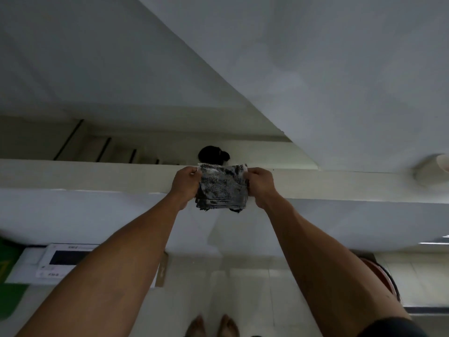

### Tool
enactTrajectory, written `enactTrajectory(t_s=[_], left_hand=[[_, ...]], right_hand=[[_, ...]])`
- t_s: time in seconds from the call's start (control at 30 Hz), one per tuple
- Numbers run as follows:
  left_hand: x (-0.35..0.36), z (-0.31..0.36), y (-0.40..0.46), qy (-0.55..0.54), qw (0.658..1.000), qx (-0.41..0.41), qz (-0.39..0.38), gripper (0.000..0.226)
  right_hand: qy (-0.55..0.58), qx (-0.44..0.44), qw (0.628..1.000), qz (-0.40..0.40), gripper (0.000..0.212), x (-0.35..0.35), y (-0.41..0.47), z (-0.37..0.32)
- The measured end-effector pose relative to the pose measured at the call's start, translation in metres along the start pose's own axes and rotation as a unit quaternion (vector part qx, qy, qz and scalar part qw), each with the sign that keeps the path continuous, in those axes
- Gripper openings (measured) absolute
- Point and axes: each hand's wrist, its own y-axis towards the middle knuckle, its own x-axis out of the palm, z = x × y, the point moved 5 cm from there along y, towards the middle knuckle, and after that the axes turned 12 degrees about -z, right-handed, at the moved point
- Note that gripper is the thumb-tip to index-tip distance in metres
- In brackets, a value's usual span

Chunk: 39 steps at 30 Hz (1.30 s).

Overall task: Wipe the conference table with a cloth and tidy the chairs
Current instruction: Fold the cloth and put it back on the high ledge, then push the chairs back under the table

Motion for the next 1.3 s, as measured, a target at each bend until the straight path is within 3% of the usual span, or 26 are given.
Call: enactTrajectory(t_s=[0.07, 0.13, 0.27, 0.57, 0.73, 0.87, 1.03, 1.3], left_hand=[[0.000, -0.001, 0.006, 0.033, 0.999, 0.002, 0.008, 0.027], [-0.001, -0.002, 0.011, 0.053, 0.998, 0.007, 0.024, 0.019], [-0.005, 0.006, 0.010, 0.085, 0.995, 0.017, 0.050, 0.024], [-0.027, 0.008, -0.004, 0.057, 0.997, 0.029, 0.048, 0.027], [-0.064, -0.003, -0.025, 0.007, 0.997, 0.043, 0.065, 0.015], [-0.099, -0.022, -0.052, -0.016, 0.994, 0.033, 0.099, 0.023], [-0.155, -0.061, -0.103, -0.045, 0.980, -0.007, 0.195, 0.017], [-0.218, -0.132, -0.223, -0.119, 0.916, -0.071, 0.376, 0.010]], right_hand=[[-0.035, -0.013, 0.999, 0.016, 0.013, -0.001, 0.006, -0.001], [-0.088, -0.028, 0.995, 0.039, 0.019, -0.001, 0.011, -0.006], [-0.169, -0.038, 0.983, 0.066, 0.041, 0.001, 0.007, -0.022], [-0.242, -0.119, 0.961, 0.060, 0.037, 0.034, -0.015, -0.035], [-0.277, -0.163, 0.947, 0.014, 0.032, 0.083, -0.029, -0.044], [-0.275, -0.177, 0.944, -0.045, 0.032, 0.132, -0.038, -0.045], [-0.279, -0.184, 0.932, -0.139, 0.027, 0.207, -0.026, -0.025], [-0.319, -0.229, 0.861, -0.322, 0.015, 0.325, -0.090, -0.007]])
